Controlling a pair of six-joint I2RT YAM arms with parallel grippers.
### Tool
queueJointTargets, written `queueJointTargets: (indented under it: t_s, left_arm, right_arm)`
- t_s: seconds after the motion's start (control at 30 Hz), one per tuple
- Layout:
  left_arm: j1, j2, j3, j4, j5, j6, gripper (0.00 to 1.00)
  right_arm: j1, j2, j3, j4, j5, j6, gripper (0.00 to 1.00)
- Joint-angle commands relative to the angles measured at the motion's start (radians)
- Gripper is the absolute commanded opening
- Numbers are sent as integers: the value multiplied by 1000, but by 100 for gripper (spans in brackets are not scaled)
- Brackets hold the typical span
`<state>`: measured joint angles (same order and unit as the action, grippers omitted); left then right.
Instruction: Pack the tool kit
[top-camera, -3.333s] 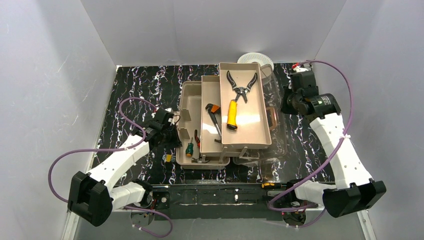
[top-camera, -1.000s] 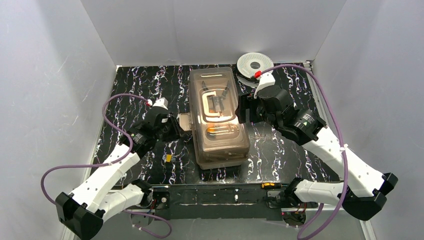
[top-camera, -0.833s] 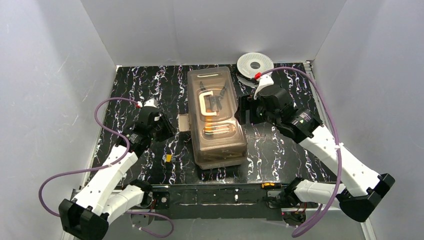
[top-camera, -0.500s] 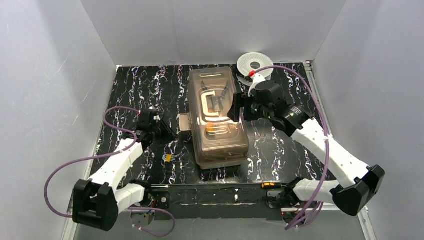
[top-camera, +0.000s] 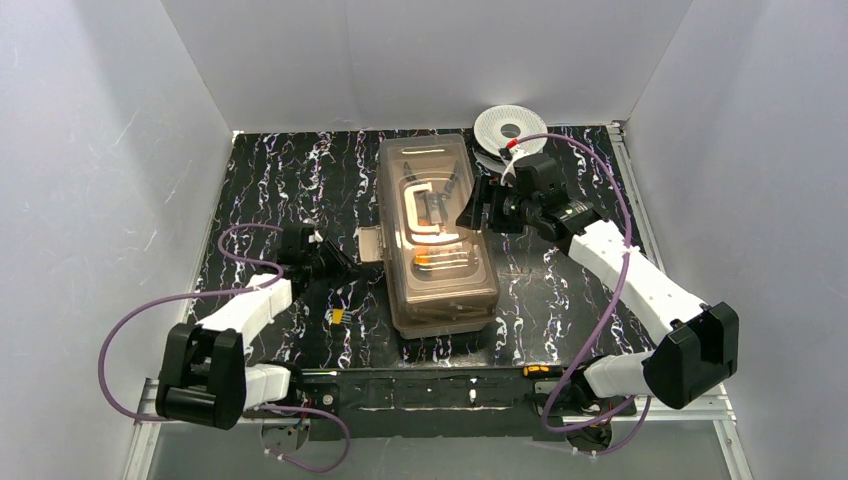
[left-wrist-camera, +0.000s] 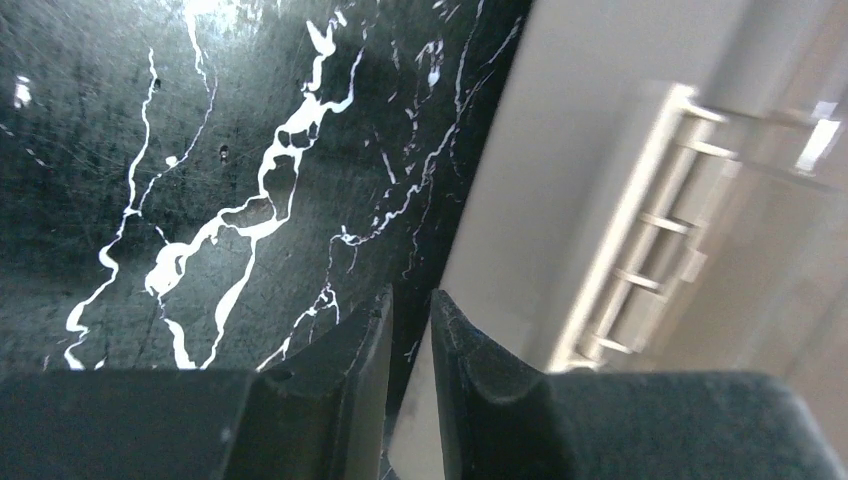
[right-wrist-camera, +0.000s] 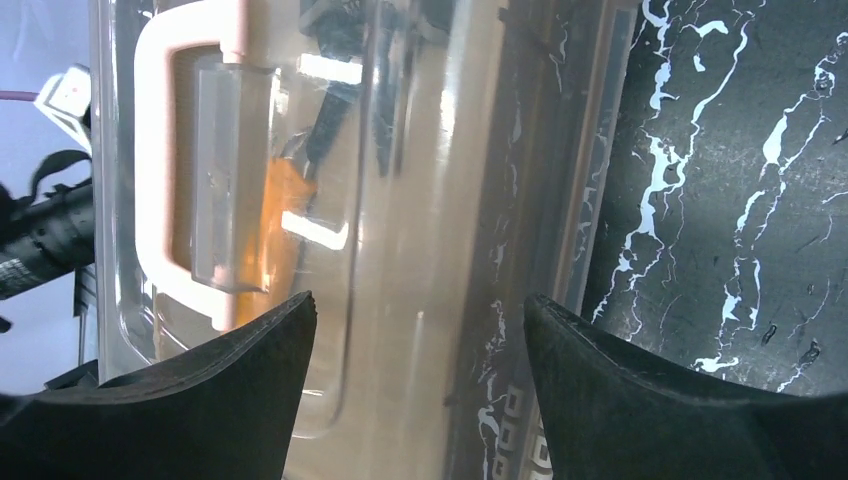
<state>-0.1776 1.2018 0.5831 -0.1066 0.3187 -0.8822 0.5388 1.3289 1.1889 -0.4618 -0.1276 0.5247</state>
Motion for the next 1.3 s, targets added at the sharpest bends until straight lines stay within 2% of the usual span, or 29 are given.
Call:
queueJointTargets:
  t_s: [0.0,0.17,0.37,0.53,0.83,1.27]
  left_arm:
    - [4,61,-53,151,62,-44,19]
    - [3,165,-64,288,117,-76,16]
    - [-12,295,-17,425,233,-104,12]
    - [-13,395,-45,726,355,-204,7]
    - [-13,318,-144,1102,305,-301,3]
    - [-12,231,-193,1258,267,-338,4]
  right_arm:
    - [-24,-7,-36,39,-29,-4,81]
    - [-53,-24,-86,70,-78,-7,74]
    - [-59,-16,-89,71,-116,-22,73]
    - [-59,-9,-88,80,-143,-24,73]
    - [-59,0,-63,75,-167,-26,71]
    - [-59,-8,-55,57,-161,-30,71]
